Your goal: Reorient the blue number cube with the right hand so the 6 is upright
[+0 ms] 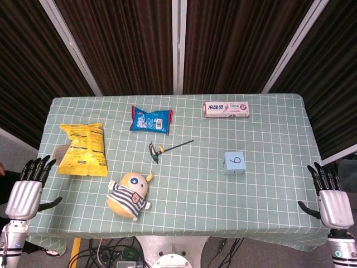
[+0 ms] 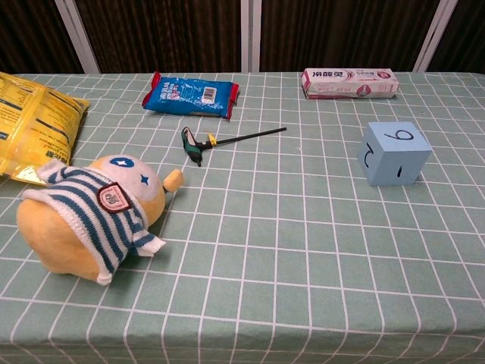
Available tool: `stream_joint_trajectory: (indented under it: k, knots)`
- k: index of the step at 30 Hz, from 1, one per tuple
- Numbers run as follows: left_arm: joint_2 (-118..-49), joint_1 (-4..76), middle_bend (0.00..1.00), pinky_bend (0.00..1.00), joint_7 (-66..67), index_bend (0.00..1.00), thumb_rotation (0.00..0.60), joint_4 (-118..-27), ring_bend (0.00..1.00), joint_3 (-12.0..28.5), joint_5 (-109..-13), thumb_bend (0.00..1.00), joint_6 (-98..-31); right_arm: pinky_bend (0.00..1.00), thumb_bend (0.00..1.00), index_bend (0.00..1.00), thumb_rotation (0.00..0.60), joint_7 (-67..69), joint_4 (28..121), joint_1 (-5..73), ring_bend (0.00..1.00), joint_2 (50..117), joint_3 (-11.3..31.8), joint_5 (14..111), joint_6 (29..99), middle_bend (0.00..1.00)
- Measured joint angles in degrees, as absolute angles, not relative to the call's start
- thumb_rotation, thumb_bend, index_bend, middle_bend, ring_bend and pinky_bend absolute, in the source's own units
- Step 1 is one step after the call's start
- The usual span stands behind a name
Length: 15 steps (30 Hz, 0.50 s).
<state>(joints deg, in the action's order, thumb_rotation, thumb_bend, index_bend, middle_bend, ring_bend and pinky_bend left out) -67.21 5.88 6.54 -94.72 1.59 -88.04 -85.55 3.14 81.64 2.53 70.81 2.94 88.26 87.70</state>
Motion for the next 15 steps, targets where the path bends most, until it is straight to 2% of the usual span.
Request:
stream_joint_trajectory:
  k: [11,15]
  knots:
    - [-67.25,6.34,0.00,0.04,6.91,0.07,0.600,-95.01,0.00,1.60,-88.25,0.00,-85.02,0.00,0.08,0.00,0.600,3.48,81.87,2.62,0.00,70.08,2.98,88.22,87.56,0.00]
    - [-67.12,6.50,0.00,0.04,6.95,0.07,0.600,-95.34,0.00,1.71,-88.13,0.00,-84.83,0.00,0.11,0.00,0.600,2.75,82.86,2.86,0.00,69.22,3.05,87.94,86.88,0.00]
